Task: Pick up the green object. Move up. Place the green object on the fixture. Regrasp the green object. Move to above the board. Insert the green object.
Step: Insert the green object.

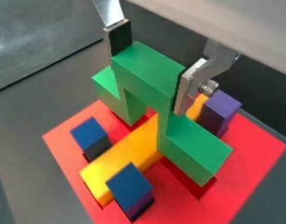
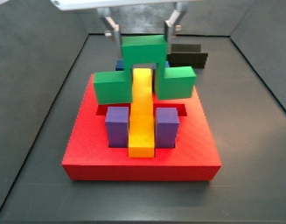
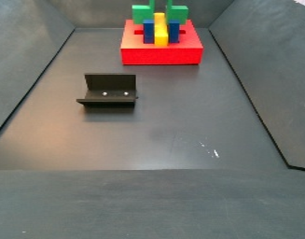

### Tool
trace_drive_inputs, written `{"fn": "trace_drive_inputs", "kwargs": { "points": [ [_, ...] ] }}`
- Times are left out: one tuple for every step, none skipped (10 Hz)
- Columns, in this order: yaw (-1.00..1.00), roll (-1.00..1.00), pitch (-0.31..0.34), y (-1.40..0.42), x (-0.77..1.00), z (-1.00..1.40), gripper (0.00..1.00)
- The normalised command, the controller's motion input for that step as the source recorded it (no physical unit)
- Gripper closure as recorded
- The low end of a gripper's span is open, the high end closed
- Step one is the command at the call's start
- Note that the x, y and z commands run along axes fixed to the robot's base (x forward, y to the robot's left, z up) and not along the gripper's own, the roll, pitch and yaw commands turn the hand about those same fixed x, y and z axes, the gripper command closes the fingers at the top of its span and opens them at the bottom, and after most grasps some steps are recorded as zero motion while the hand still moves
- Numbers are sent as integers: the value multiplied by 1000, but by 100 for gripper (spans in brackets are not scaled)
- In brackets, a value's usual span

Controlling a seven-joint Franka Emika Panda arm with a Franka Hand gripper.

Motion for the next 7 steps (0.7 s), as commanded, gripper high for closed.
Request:
{"fn": "trace_drive_inputs", "kwargs": {
  "points": [
    [29,0,0,-26,286,-74,100],
    [0,37,3,0,111,-106,100],
    [-11,0,0,26,-37,-20,100],
    [-97,0,-4,46,-257,0,100],
    [-157,0,-27,11,-329,0,100],
    [-140,0,-29,0,-260,0,100],
    [0,4,0,0,0,0,100]
  ]
}}
